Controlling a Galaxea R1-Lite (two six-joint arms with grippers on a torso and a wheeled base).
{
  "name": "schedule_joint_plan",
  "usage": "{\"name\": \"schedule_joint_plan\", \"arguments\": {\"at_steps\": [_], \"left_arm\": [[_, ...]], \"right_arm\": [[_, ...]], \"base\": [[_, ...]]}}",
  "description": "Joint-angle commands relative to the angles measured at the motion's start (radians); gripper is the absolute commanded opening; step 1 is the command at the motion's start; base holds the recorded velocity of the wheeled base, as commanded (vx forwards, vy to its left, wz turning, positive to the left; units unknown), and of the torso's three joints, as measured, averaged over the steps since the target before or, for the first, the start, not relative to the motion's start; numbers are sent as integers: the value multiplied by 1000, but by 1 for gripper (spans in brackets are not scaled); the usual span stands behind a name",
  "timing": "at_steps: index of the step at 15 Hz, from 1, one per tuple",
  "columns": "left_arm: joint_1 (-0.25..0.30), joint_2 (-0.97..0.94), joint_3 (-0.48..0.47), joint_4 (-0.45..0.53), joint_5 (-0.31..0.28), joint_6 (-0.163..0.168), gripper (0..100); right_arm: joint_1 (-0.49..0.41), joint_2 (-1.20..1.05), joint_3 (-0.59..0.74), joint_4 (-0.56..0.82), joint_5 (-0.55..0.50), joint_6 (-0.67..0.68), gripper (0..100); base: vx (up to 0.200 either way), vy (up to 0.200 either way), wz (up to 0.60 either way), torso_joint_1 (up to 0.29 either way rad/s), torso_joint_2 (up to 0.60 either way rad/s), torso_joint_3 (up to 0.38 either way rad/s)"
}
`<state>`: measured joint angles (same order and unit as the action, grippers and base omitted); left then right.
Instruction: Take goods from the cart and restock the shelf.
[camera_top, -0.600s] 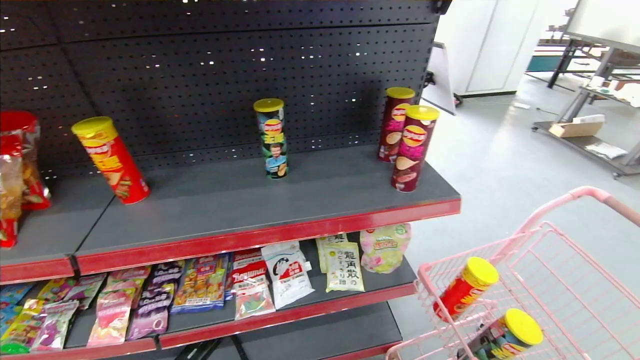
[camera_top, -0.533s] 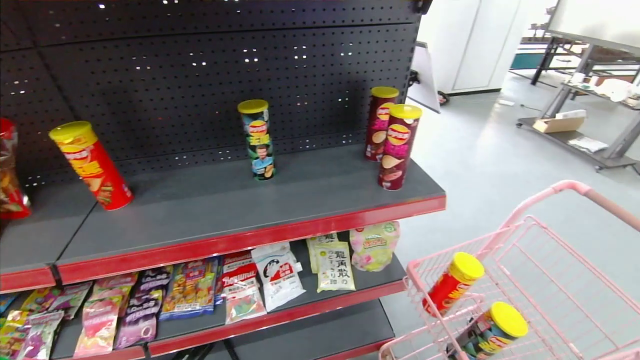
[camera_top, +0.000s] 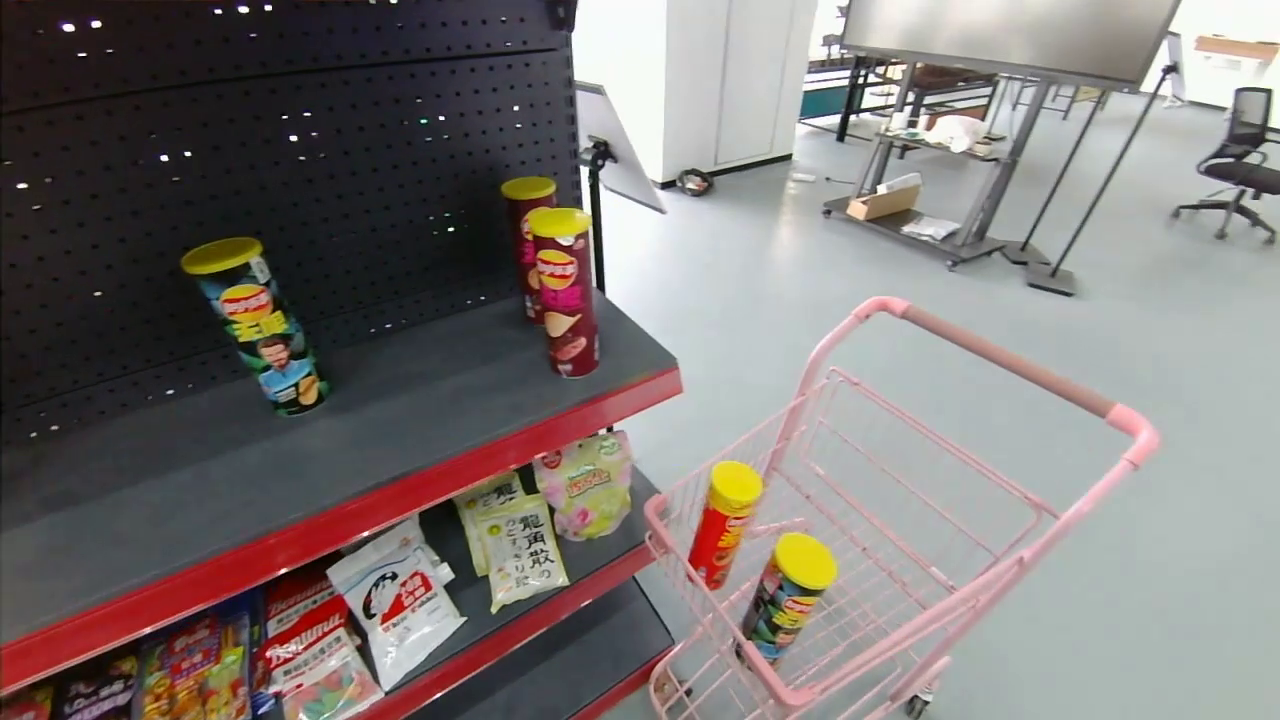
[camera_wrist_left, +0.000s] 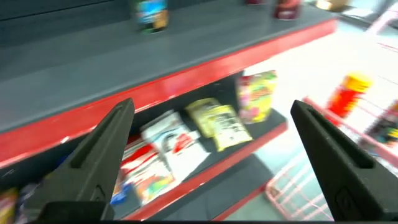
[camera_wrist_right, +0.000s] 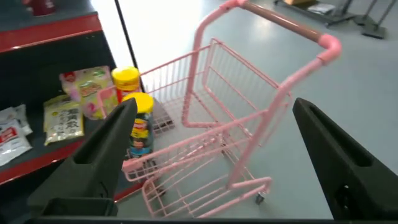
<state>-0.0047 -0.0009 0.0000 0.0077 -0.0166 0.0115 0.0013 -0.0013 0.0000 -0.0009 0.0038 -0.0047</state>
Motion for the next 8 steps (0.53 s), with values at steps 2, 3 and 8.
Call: {"name": "schedule_joint_plan", "arguments": {"at_steps": [2, 3, 8], "left_arm": [[0, 1, 0, 0, 0, 1, 100], [0, 1, 0, 0, 0, 1, 100], [0, 1, 0, 0, 1, -1, 100]], "right_arm": [[0, 1, 0, -1, 1, -1, 100], [0, 1, 0, -1, 1, -3, 100], [0, 1, 0, -1, -1, 0, 100]], "base": [[0, 0, 0, 0, 0, 0], [0, 0, 0, 0, 0, 0], [0, 0, 0, -107, 242, 136]]}}
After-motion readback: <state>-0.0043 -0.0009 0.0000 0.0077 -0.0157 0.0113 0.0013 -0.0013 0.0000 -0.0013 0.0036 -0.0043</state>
